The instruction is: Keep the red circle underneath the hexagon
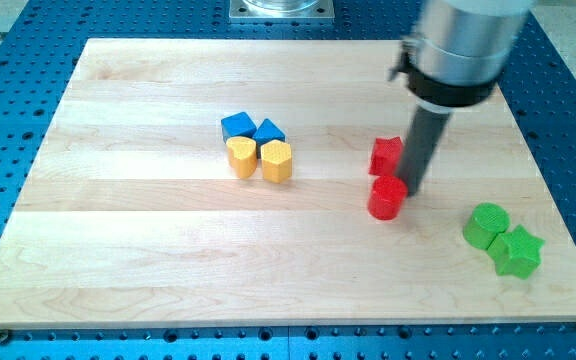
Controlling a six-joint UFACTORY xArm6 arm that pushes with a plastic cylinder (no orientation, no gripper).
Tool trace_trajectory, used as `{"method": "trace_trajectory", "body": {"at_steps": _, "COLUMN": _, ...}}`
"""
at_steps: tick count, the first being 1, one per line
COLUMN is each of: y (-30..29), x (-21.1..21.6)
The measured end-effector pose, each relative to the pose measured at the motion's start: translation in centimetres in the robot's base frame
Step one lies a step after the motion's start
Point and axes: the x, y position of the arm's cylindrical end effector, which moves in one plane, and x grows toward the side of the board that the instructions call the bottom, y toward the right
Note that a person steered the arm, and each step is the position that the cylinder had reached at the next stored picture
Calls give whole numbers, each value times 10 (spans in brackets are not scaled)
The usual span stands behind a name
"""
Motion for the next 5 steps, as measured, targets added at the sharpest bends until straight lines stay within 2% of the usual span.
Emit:
{"method": "trace_trajectory", "body": {"at_steps": 1, "y": 45, "x": 16}}
{"method": "trace_trajectory", "body": {"at_steps": 2, "y": 37, "x": 24}}
{"method": "trace_trajectory", "body": {"at_steps": 3, "y": -49, "x": 35}}
{"method": "trace_trajectory", "body": {"at_steps": 4, "y": -15, "x": 77}}
{"method": "trace_trajectory", "body": {"at_steps": 5, "y": -41, "x": 77}}
